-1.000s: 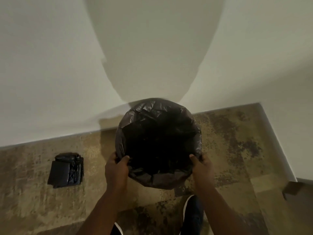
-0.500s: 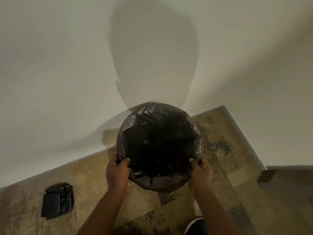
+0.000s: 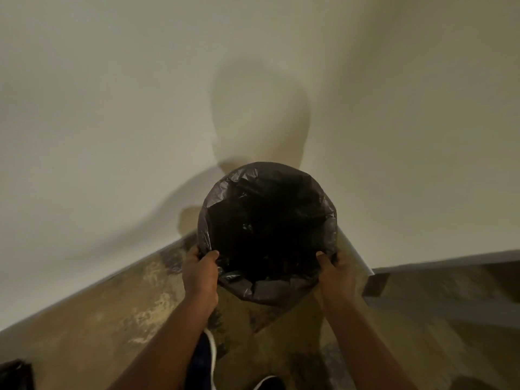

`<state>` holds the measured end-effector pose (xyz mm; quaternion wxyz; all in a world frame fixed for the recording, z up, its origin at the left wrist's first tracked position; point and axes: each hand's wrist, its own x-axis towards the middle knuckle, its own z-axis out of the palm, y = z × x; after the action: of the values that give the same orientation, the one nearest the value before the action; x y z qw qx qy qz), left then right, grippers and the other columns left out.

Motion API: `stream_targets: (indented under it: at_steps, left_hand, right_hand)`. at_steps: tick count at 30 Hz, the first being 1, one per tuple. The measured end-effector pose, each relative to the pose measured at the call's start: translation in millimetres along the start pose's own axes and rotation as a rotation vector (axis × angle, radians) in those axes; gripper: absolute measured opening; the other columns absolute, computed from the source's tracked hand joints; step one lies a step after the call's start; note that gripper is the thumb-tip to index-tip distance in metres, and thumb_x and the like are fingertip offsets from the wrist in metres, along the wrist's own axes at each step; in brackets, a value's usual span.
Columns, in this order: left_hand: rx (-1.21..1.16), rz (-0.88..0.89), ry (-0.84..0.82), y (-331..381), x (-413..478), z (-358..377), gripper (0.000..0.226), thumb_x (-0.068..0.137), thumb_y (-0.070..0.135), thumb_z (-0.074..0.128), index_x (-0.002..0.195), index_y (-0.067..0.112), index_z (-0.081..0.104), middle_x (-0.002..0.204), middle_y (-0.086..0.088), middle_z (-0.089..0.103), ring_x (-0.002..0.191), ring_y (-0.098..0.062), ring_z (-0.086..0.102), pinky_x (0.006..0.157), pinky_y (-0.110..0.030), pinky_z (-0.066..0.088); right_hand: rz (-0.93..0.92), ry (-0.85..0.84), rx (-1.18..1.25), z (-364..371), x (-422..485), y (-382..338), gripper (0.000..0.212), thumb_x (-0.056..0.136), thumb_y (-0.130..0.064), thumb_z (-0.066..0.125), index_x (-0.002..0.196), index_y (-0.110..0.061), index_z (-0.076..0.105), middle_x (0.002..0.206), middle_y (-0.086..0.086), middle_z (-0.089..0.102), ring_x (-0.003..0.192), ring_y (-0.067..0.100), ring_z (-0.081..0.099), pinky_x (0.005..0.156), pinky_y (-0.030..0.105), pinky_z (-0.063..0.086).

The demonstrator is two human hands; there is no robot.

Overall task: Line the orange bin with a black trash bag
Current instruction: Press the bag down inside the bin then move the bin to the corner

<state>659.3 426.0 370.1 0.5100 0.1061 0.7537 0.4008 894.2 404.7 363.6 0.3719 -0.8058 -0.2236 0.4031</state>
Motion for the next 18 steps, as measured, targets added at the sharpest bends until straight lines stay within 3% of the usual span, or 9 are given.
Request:
stream_targets:
  at_steps: [2,5,9,15,18]
  left_hand:
    - [0.012,0.020,-0.046,-6.4,9.3,36.1,0.033,0.097,0.007,0.059,0.129,0.016,0.062,0.093,0.002,0.066,0.083,-0.016,0.063,0.065,-0.031,0.051]
    - [0.036,0.011,-0.111,-17.5,28.8,88.9,0.033,0.098,0.009,0.058,0.129,0.020,0.061,0.103,-0.003,0.068,0.090,-0.019,0.064,0.065,-0.030,0.050]
    - [0.091,0.012,-0.173,-35.3,58.2,149.2,0.032,0.100,0.008,0.056,0.130,0.019,0.059,0.102,0.002,0.065,0.088,-0.015,0.062,0.067,-0.029,0.050]
    - [0.188,0.016,-0.238,-62.1,101.0,207.9,0.027,0.101,0.007,0.055,0.125,0.017,0.061,0.100,0.002,0.066,0.090,-0.019,0.064,0.085,-0.044,0.056]
    - [0.208,-0.005,-0.262,-74.8,122.9,225.7,0.021,0.101,0.008,0.054,0.119,0.018,0.060,0.098,0.004,0.065,0.089,-0.020,0.064,0.088,-0.045,0.056]
  right_hand:
    - [-0.012,0.044,0.006,-11.7,29.8,6.3,0.029,0.100,-0.024,0.060,0.128,-0.017,0.064,0.107,0.008,0.070,0.096,0.026,0.066,0.070,0.027,0.048]
    - [0.000,0.106,0.008,-23.8,76.6,15.9,0.026,0.100,-0.022,0.060,0.125,-0.013,0.063,0.103,0.006,0.066,0.093,0.023,0.061,0.075,0.028,0.046]
    - [0.053,0.141,0.005,-30.3,136.8,37.2,0.024,0.100,-0.021,0.059,0.121,-0.010,0.064,0.102,0.009,0.067,0.094,0.028,0.062,0.088,0.041,0.053]
    - [0.084,0.162,-0.006,-24.8,205.2,72.2,0.018,0.101,-0.018,0.056,0.116,-0.012,0.063,0.096,0.004,0.065,0.096,0.028,0.063,0.089,0.044,0.055]
    - [0.097,0.168,-0.003,-16.9,228.5,86.8,0.022,0.101,-0.017,0.055,0.121,-0.010,0.062,0.100,0.005,0.066,0.092,0.023,0.062,0.086,0.040,0.055]
